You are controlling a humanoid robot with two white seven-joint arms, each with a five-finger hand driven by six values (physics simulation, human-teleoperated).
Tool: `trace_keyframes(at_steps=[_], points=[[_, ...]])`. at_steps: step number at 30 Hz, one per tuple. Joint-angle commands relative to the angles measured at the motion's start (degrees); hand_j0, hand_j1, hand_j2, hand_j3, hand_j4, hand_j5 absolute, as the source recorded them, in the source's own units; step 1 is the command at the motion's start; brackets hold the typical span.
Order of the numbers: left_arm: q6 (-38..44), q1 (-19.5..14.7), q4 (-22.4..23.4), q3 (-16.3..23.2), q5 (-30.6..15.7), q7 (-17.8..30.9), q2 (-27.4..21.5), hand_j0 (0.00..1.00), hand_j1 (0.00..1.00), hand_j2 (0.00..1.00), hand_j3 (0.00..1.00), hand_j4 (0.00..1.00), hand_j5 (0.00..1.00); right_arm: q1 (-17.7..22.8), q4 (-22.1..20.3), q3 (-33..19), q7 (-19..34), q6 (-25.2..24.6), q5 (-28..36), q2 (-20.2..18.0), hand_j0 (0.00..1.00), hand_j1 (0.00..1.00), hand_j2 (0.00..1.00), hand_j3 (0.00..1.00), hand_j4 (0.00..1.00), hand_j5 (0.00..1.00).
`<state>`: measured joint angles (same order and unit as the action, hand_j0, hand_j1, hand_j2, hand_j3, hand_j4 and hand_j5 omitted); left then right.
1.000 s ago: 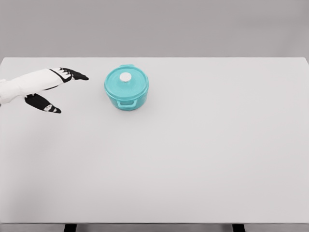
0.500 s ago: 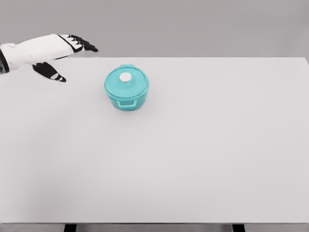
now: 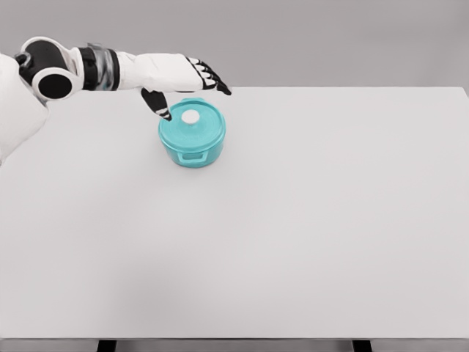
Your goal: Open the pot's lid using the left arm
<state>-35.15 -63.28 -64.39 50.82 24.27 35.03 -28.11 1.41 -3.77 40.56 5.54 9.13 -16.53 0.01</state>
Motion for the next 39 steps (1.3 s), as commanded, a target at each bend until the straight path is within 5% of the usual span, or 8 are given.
trace_keyframes(at_steps=[1, 4, 8, 24, 39], points=[[0.15, 0.00, 0.49, 0.77, 2.28, -0.03, 0.87, 1.00, 1.00, 1.00, 1.00, 1.00, 1.00, 0.00, 0.00, -0.04, -0.01, 0.01, 0.01, -0.01, 1.00, 1.00, 1.00, 1.00, 1.00, 1.00], [0.15, 0.35, 0.40, 0.86, 2.72, -0.03, 1.22, 1.00, 1.00, 1.00, 1.00, 1.00, 1.00, 0.00, 0.00, 0.05, 0.08, 0.01, 0.01, -0.01, 1.00, 1.00, 1.00, 1.00, 1.00, 1.00], [0.15, 0.44, 0.49, 0.86, 4.30, -0.03, 1.13, 0.87, 0.87, 0.87, 0.87, 0.87, 0.87, 0.00, 0.00, 0.05, -0.01, 0.01, 0.01, -0.01, 1.00, 1.00, 1.00, 1.00, 1.00, 1.00], [0.15, 1.41, 4.36, 0.77, 10.27, -0.03, 3.15, 0.86, 0.86, 0.86, 0.86, 0.86, 0.86, 0.09, 0.00, 0.05, -0.01, 0.01, 0.01, -0.01, 1.00, 1.00, 1.00, 1.00, 1.00, 1.00], [0.15, 1.49, 5.06, 0.94, 10.54, -0.03, 4.56, 0.80, 0.80, 0.80, 0.80, 0.80, 0.80, 0.09, 0.00, -0.04, 0.08, 0.01, 0.01, -0.01, 1.00, 1.00, 1.00, 1.00, 1.00, 1.00]])
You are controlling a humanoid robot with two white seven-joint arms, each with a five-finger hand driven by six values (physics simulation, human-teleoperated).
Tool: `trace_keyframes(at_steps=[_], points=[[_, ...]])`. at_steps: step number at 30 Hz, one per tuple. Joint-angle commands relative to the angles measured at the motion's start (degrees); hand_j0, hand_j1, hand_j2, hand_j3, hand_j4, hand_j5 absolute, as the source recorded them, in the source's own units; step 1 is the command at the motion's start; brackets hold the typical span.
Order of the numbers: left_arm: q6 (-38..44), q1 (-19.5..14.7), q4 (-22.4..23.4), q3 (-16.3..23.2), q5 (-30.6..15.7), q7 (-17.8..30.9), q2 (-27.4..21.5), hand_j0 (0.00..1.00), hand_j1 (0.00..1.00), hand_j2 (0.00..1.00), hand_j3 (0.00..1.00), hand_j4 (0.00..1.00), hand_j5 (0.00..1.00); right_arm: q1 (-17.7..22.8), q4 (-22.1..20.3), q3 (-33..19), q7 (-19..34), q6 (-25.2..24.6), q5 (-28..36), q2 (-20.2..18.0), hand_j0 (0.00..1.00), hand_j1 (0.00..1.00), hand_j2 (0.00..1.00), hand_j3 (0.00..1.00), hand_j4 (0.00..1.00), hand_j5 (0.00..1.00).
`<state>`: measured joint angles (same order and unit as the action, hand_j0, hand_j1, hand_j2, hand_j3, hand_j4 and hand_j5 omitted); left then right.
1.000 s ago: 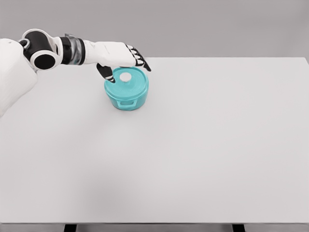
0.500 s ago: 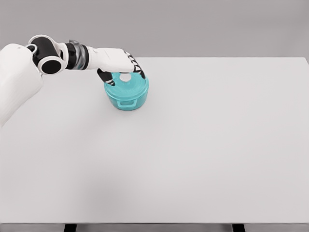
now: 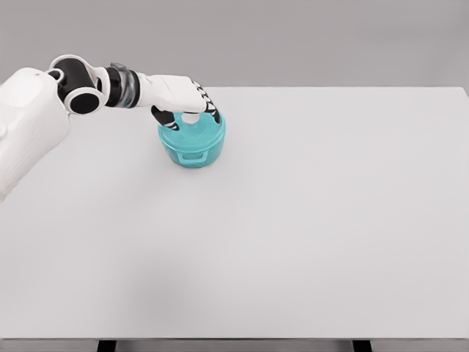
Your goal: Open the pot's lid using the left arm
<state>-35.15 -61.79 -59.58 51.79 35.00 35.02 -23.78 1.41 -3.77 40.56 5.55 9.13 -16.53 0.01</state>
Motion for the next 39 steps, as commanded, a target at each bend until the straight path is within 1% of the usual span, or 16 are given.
trace_keyframes(at_steps=[1, 2, 11, 12, 15, 16, 17, 18, 25, 27, 29, 32, 36, 39], points=[[0.15, 0.00, 0.25, -0.03, -0.20, -0.02, 0.22, 0.80, 0.80, 0.80, 0.80, 0.80, 0.80, 0.00, 0.00, 0.04, -0.01, 0.01, 0.01, -0.01, 1.00, 1.00, 1.00, 1.00, 1.00, 1.00], [0.15, 0.00, 0.25, -0.03, -0.20, -0.02, 0.22, 0.80, 0.80, 0.80, 0.80, 0.80, 0.80, 0.09, 0.00, -0.04, -0.01, 0.01, 0.01, -0.01, 1.00, 1.00, 1.00, 1.00, 1.00, 1.00], [0.15, 0.00, 0.16, -0.03, -0.11, -0.02, -0.04, 0.67, 0.67, 0.67, 0.67, 0.67, 0.67, 0.09, 0.00, -0.04, 0.08, 0.01, 0.01, -0.01, 1.00, 1.00, 1.00, 1.00, 1.00, 1.00], [0.15, 0.00, 0.16, -0.03, -0.11, -0.02, -0.04, 0.66, 0.66, 0.66, 0.66, 0.66, 0.66, 0.09, 0.00, 0.04, -0.01, 0.01, 0.01, -0.01, 1.00, 1.00, 1.00, 1.00, 1.00, 1.00], [0.15, 0.00, 0.16, 0.06, -0.11, -0.02, -0.04, 0.61, 0.61, 0.61, 0.61, 0.61, 0.61, 0.00, 0.00, -0.04, 0.08, 0.01, 0.01, -0.01, 1.00, 1.00, 1.00, 1.00, 1.00, 1.00], [0.15, 0.00, 0.16, 0.24, -0.20, -0.02, -0.04, 0.60, 0.60, 0.60, 0.60, 0.60, 0.60, 0.09, 0.00, -0.04, -0.01, 0.01, 0.01, -0.01, 1.00, 1.00, 1.00, 1.00, 1.00, 1.00], [0.15, 0.00, 0.16, 0.50, -0.20, -0.02, -0.04, 0.55, 0.55, 0.55, 0.55, 0.55, 0.55, 0.00, 0.00, -0.04, -0.01, 0.01, 0.01, -0.01, 1.00, 1.00, 1.00, 1.00, 1.00, 1.00], [0.15, 0.00, 0.16, 0.50, -0.20, -0.02, -0.04, 0.54, 0.54, 0.54, 0.54, 0.54, 0.54, 0.00, 0.00, 0.04, 0.08, 0.01, 0.01, -0.01, 1.00, 1.00, 1.00, 1.00, 1.00, 1.00], [0.15, 0.00, 0.16, 0.50, -0.20, -0.02, -0.22, 0.48, 0.48, 0.48, 0.48, 0.48, 0.48, 0.00, 0.00, -0.04, -0.01, 0.01, 0.01, -0.01, 1.00, 1.00, 1.00, 1.00, 1.00, 1.00], [0.15, 0.00, 0.07, 0.50, -0.20, -0.02, -0.57, 0.47, 0.47, 0.47, 0.47, 0.47, 0.47, 0.00, 0.00, -0.04, 0.08, 0.01, 0.01, -0.01, 1.00, 1.00, 1.00, 1.00, 1.00, 1.00], [0.15, -0.09, 0.07, 0.41, -0.20, -0.02, -1.10, 0.45, 0.45, 0.45, 0.45, 0.45, 0.45, 0.00, 0.00, 0.04, -0.01, 0.01, 0.01, -0.01, 1.00, 1.00, 1.00, 1.00, 1.00, 1.00], [0.15, -0.35, -0.19, 0.24, -0.37, -0.02, -2.24, 0.44, 0.44, 0.44, 0.44, 0.44, 0.44, 0.00, 0.00, -0.04, 0.08, 0.01, 0.01, -0.01, 1.00, 1.00, 1.00, 1.00, 1.00, 1.00], [0.15, -0.88, -0.54, -0.11, -0.37, -0.02, -5.66, 0.43, 0.43, 0.43, 0.43, 0.43, 0.43, 0.09, 0.00, 0.04, -0.01, 0.01, 0.01, -0.01, 1.00, 1.00, 1.00, 1.00, 1.00, 1.00], [0.15, -0.79, -1.77, -0.20, -0.37, -0.02, -10.41, 0.42, 0.42, 0.42, 0.42, 0.42, 0.42, 0.09, 0.00, -0.04, -0.01, 0.01, 0.01, -0.01, 1.00, 1.00, 1.00, 1.00, 1.00, 1.00]])
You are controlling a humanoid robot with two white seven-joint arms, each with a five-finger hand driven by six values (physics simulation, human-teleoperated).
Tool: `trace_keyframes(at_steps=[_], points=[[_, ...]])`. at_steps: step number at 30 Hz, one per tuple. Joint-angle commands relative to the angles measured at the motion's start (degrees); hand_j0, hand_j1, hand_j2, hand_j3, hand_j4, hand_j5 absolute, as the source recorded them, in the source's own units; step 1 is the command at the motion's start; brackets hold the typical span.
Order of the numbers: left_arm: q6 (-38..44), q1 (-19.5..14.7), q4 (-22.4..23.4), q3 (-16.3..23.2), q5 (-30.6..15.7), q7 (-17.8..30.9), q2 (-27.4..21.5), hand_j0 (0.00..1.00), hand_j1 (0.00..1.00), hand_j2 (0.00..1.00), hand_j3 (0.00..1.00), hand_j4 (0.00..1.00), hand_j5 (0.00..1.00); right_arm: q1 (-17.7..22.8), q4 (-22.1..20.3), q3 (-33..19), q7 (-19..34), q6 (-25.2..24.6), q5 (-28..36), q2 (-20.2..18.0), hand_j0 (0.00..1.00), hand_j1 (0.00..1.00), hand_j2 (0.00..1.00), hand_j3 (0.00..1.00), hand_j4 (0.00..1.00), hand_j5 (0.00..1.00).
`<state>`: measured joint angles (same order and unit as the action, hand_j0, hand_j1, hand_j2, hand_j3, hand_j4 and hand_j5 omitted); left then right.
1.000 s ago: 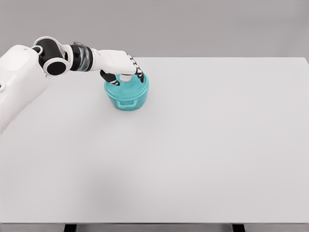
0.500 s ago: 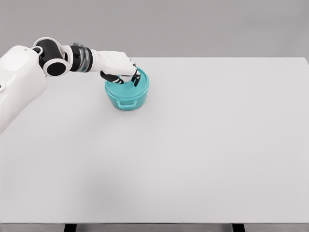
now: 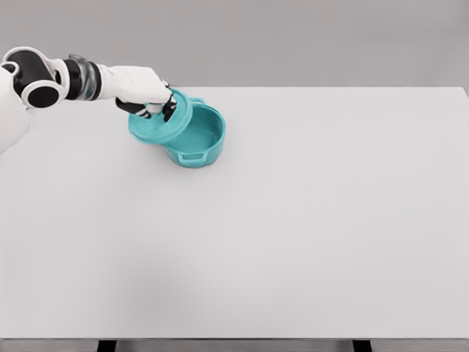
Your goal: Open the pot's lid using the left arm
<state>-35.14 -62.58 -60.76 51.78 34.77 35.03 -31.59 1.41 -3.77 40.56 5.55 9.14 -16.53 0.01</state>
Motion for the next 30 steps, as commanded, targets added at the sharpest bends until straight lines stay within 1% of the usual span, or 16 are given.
trace_keyframes(at_steps=[1, 3, 7, 11, 13, 14, 15, 16, 21, 22, 23, 24, 25, 26, 27, 30], points=[[0.14, 0.00, -0.59, -0.10, -0.14, -0.03, -3.48, 0.42, 0.42, 0.42, 0.42, 0.42, 0.42, 0.09, 0.00, 0.05, -0.02, 0.01, 0.01, -0.01, 1.00, 1.00, 1.00, 1.00, 1.00, 1.00], [0.14, 0.44, -0.59, -0.02, 0.04, -0.03, -5.76, 0.43, 0.43, 0.43, 0.43, 0.43, 0.43, 0.09, 0.00, 0.05, -0.02, 0.01, 0.01, -0.01, 1.00, 1.00, 1.00, 1.00, 1.00, 1.00], [0.14, 0.79, -0.59, -0.02, 0.04, -0.03, -8.40, 0.43, 0.43, 0.43, 0.43, 0.43, 0.43, 0.09, 0.00, 0.05, 0.07, 0.01, 0.01, -0.01, 1.00, 1.00, 1.00, 1.00, 1.00, 1.00], [0.14, 1.58, -0.59, 0.16, 0.04, -0.03, -9.46, 0.47, 0.47, 0.47, 0.47, 0.47, 0.47, 0.00, 0.00, 0.05, -0.02, 0.01, 0.01, -0.01, 1.00, 1.00, 1.00, 1.00, 1.00, 1.00], [0.14, 1.58, -0.59, -0.02, -0.14, -0.03, -9.46, 0.70, 0.70, 0.70, 0.70, 0.70, 0.70, 0.09, 0.00, 0.05, -0.02, 0.01, 0.01, -0.01, 1.00, 1.00, 1.00, 1.00, 1.00, 1.00], [0.14, 1.93, -0.59, -0.10, -0.32, -0.03, -9.37, 0.88, 0.88, 0.88, 0.88, 0.88, 0.88, 0.00, 0.00, 0.05, -0.02, 0.01, 0.01, -0.01, 1.00, 1.00, 1.00, 1.00, 1.00, 1.00], [0.14, 2.02, -0.50, -0.19, -0.40, -0.03, -9.28, 0.97, 0.97, 0.97, 0.97, 0.97, 0.97, 0.00, 0.00, -0.04, 0.07, 0.01, 0.01, -0.01, 1.00, 1.00, 1.00, 1.00, 1.00, 1.00], [0.14, 2.02, -0.50, -0.19, -0.40, -0.03, -9.28, 1.00, 1.00, 1.00, 1.00, 1.00, 1.00, 0.09, 0.00, -0.04, -0.02, 0.01, 0.01, -0.01, 1.00, 1.00, 1.00, 1.00, 1.00, 1.00], [0.14, 2.11, -0.41, -0.28, -0.75, -0.03, -9.28, 1.00, 1.00, 1.00, 1.00, 1.00, 1.00, 0.00, 0.00, -0.04, -0.02, 0.01, 0.01, -0.01, 1.00, 1.00, 1.00, 1.00, 1.00, 1.00], [0.14, 2.37, 0.73, -0.46, -1.37, -0.03, -9.72, 1.00, 1.00, 1.00, 1.00, 1.00, 1.00, 0.00, 0.00, 0.05, 0.07, 0.01, 0.01, -0.01, 1.00, 1.00, 1.00, 1.00, 1.00, 1.00], [0.14, 2.37, 3.01, -1.16, -2.77, -0.03, -10.68, 1.00, 1.00, 1.00, 1.00, 1.00, 1.00, 0.00, 0.00, -0.04, 0.07, 0.01, 0.01, -0.01, 1.00, 1.00, 1.00, 1.00, 1.00, 1.00], [0.14, 2.63, 7.31, -4.23, -7.68, -0.03, -11.04, 1.00, 1.00, 1.00, 1.00, 1.00, 1.00, 0.00, 0.00, 0.05, -0.02, 0.01, 0.01, -0.01, 1.00, 1.00, 1.00, 1.00, 1.00, 1.00], [0.14, 3.86, 11.88, -5.82, -12.17, -0.03, -11.04, 1.00, 1.00, 1.00, 1.00, 1.00, 1.00, 0.09, 0.00, -0.04, -0.02, 0.01, 0.01, -0.01, 1.00, 1.00, 1.00, 1.00, 1.00, 1.00], [0.14, 3.96, 15.58, -5.99, -13.32, -0.03, -10.95, 1.00, 1.00, 1.00, 1.00, 1.00, 1.00, 0.09, 0.00, 0.05, -0.02, 0.01, 0.01, -0.01, 1.00, 1.00, 1.00, 1.00, 1.00, 1.00], [0.14, 3.96, 17.96, -6.17, -13.32, -0.03, -10.95, 1.00, 1.00, 1.00, 1.00, 1.00, 1.00, 0.00, 0.00, 0.05, -0.02, 0.01, 0.01, -0.01, 1.00, 1.00, 1.00, 1.00, 1.00, 1.00], [0.14, 4.04, 18.75, -6.34, -13.32, -0.03, -10.77, 1.00, 1.00, 1.00, 1.00, 1.00, 1.00, 0.09, 0.00, -0.04, 0.07, 0.01, 0.01, -0.01, 1.00, 1.00, 1.00, 1.00, 1.00, 1.00]])
